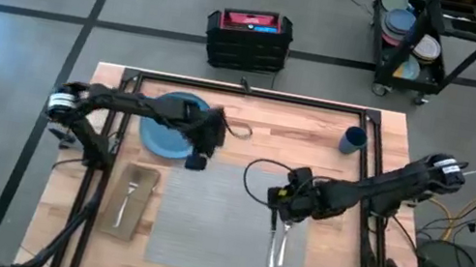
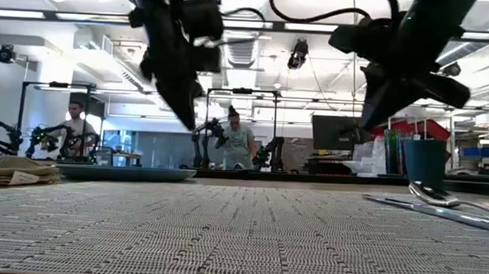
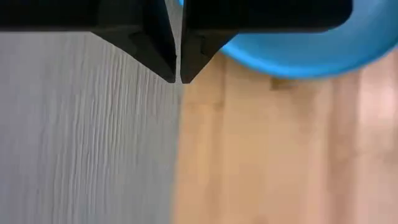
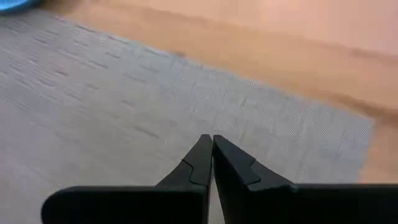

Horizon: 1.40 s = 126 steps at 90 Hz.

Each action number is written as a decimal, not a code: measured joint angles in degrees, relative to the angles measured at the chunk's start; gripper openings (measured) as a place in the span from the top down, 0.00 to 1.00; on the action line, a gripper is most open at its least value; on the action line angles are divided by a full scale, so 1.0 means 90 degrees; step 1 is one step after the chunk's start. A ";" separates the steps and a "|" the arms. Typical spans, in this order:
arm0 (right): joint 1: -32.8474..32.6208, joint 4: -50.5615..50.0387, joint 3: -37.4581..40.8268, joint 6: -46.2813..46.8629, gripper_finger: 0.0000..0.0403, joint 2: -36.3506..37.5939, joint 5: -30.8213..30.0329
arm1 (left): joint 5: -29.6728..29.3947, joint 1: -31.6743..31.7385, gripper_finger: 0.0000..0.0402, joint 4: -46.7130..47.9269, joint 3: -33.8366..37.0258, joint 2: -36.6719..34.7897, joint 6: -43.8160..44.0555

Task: Set table place
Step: Put the blue plate in the center of the gray table mat

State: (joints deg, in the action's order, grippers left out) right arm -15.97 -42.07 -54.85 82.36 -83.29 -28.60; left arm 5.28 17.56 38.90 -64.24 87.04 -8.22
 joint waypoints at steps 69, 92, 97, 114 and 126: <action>0.2628 0.6475 0.0187 -0.5135 0.76 0.0753 0.4181 | -0.0839 0.2998 0.85 -0.0731 0.2358 -0.0955 0.3503; 0.2948 0.4589 0.0227 -0.5581 0.63 0.0585 0.3842 | -0.2016 0.3605 0.69 -0.0467 0.1956 -0.0971 0.3479; 0.2951 0.4466 0.0260 -0.5631 0.60 0.0538 0.3841 | -0.2143 0.3806 0.65 -0.0437 0.1910 -0.0971 0.3472; 0.2946 0.4517 0.0331 -0.5753 0.53 0.0477 0.3842 | -0.2052 0.4382 0.53 -0.0314 0.1900 -0.0882 0.3484; 0.3017 0.4480 0.0381 -0.5837 0.51 0.0479 0.3843 | -0.1895 0.4374 0.50 -0.0281 0.1891 -0.0754 0.3532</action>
State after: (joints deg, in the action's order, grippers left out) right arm 11.19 -1.75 -51.42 29.82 -78.98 5.99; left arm -11.78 56.93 36.37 -47.22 80.25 23.57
